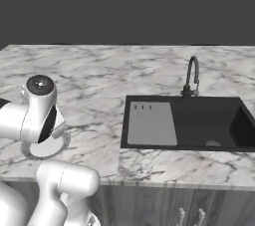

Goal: Move the bowls from the cabinet to the plates on the dining table.

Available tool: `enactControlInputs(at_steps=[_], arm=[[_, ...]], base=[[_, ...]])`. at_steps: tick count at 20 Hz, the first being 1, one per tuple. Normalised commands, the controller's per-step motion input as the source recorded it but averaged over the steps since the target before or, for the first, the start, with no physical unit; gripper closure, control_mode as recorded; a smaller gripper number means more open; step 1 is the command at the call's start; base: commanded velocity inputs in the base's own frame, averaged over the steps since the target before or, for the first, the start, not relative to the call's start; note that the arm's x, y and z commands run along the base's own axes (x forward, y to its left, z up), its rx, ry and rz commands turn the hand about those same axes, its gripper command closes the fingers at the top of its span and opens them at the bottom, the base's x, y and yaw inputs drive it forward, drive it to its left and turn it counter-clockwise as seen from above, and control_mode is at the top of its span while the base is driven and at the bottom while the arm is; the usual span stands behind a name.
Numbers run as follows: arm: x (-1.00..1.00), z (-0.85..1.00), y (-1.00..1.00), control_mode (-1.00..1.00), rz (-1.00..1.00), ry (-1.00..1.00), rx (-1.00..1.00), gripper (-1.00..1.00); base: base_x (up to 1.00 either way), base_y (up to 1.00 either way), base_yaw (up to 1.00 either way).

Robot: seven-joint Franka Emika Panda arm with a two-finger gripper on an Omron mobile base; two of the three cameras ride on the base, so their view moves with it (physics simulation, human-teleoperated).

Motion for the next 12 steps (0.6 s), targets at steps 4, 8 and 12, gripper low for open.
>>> enactControlInputs(at_steps=[4,8,12], arm=[[0.01,-0.65,0.29,-1.0,0.14,-0.1,0.0,1.0],[0.16,-0.58,0.19,-1.0,0.16,-0.17,0.03,1.0],[0.03,-0.21,0.08,-1.0,0.11,-0.2,0.0,1.0]], base=[[0.0,0.0,0.0],[0.0,0.0,0.0],[0.0,0.0,0.0]])
